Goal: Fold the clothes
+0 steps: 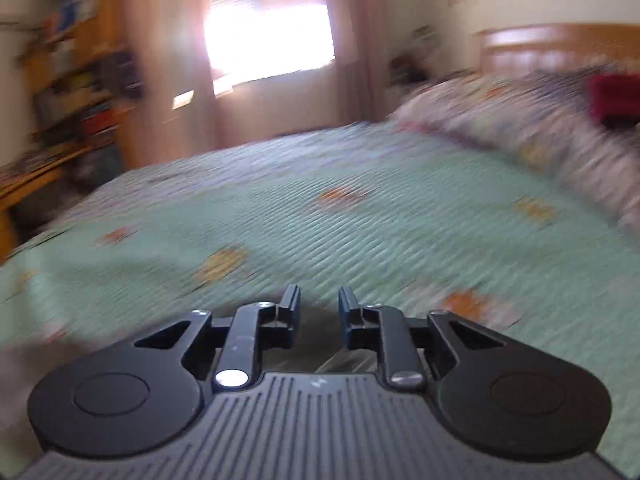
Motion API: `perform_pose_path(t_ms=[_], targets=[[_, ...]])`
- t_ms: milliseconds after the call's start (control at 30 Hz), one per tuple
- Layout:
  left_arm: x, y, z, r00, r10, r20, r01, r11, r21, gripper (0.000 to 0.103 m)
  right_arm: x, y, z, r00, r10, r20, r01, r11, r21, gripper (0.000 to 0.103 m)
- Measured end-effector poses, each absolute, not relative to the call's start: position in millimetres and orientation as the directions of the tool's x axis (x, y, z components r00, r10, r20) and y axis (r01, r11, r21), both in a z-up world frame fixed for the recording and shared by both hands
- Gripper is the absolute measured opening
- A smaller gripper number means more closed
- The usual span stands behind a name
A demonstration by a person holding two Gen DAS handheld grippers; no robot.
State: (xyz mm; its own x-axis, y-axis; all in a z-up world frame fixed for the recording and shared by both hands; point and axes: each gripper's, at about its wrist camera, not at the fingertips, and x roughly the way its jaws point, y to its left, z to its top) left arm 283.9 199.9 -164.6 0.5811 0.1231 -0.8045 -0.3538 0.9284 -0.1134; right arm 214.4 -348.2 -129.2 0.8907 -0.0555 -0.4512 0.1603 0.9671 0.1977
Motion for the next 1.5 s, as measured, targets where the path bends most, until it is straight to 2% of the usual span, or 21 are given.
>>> perform_pose_path(t_ms=[133,267,400,500,567,667,700,767,800,867,900,967,1000,1133,1200,1267,1300,1367,1400,1433,1500], targets=[[296,208,-179,0.556,0.053,-0.829,-0.398,0.893,-0.21,0.078,180,-320,-148,0.881,0.077,-0.467,0.088,0.943,0.322,0.024],[293,210,-180,0.566,0.057,-0.822,-0.44,0.864,-0.244,0.078,159,-329,-158,0.877,0.082,-0.474,0.136,0.902,0.409,0.024],[286,220,-182,0.613,-0.032,-0.789,-0.441,0.815,-0.375,0.085,152,-338,-165,0.869,0.057,-0.491,0.167,0.901,0.401,0.024],[286,219,-182,0.635,-0.071,-0.769,-0.422,0.803,-0.422,0.082,149,-341,-170,0.861,0.051,-0.506,0.185,0.895,0.405,0.024],[289,216,-183,0.643,-0.09,-0.76,-0.397,0.809,-0.432,0.072,150,-342,-175,0.855,0.06,-0.515,0.191,0.887,0.42,0.024],[296,211,-188,0.632,-0.141,-0.762,-0.355,0.821,-0.446,0.046,150,-341,-180,0.847,0.072,-0.527,0.194,0.881,0.431,0.024],[298,209,-191,0.628,-0.161,-0.761,-0.34,0.823,-0.454,0.034,150,-340,-182,0.845,0.075,-0.529,0.193,0.88,0.433,0.024],[303,204,-196,0.624,-0.204,-0.754,-0.309,0.822,-0.478,0.021,150,-339,-185,0.84,0.08,-0.536,0.195,0.879,0.436,0.024],[305,202,-197,0.624,-0.216,-0.751,-0.301,0.821,-0.486,0.001,150,-338,-187,0.838,0.08,-0.54,0.198,0.877,0.437,0.024],[306,195,-196,0.63,-0.206,-0.749,-0.287,0.834,-0.471,0.001,149,-336,-188,0.834,0.085,-0.545,0.197,0.877,0.438,0.024],[307,186,-188,0.638,-0.16,-0.754,-0.268,0.872,-0.411,0.001,148,-333,-187,0.834,0.087,-0.545,0.193,0.879,0.435,0.024],[312,162,-161,0.674,0.002,-0.739,-0.224,0.953,-0.202,0.001,146,-329,-186,0.833,0.087,-0.547,0.184,0.889,0.42,0.024],[317,154,-144,0.703,0.078,-0.707,-0.215,0.971,-0.106,0.001,145,-326,-184,0.832,0.084,-0.548,0.18,0.894,0.41,0.024],[333,160,-75,0.812,0.293,-0.505,-0.257,0.956,0.141,0.002,147,-320,-181,0.826,0.066,-0.559,0.181,0.909,0.375,0.024],[358,179,-67,0.759,0.403,-0.512,-0.333,0.915,0.227,0.002,149,-320,-183,0.818,0.082,-0.569,0.179,0.904,0.388,0.024],[370,202,-69,0.697,0.437,-0.569,-0.379,0.898,0.225,0.002,151,-318,-186,0.81,0.109,-0.576,0.166,0.9,0.404,0.024],[370,209,-75,0.676,0.426,-0.601,-0.368,0.902,0.226,0.007,150,-317,-187,0.808,0.122,-0.577,0.159,0.897,0.412,0.025],[366,218,-93,0.607,0.412,-0.68,-0.344,0.907,0.243,0.034,146,-316,-187,0.81,0.146,-0.568,0.141,0.892,0.43,0.031],[363,224,-105,0.567,0.418,-0.71,-0.352,0.902,0.25,0.06,143,-316,-185,0.813,0.148,-0.563,0.132,0.895,0.426,0.035],[355,232,-115,0.541,0.418,-0.73,-0.37,0.897,0.241,0.067,140,-316,-184,0.816,0.151,-0.559,0.123,0.898,0.423,0.04],[335,253,-132,0.503,0.402,-0.765,-0.411,0.89,0.197,0.061,134,-317,-181,0.819,0.145,-0.555,0.116,0.906,0.408,0.045]])
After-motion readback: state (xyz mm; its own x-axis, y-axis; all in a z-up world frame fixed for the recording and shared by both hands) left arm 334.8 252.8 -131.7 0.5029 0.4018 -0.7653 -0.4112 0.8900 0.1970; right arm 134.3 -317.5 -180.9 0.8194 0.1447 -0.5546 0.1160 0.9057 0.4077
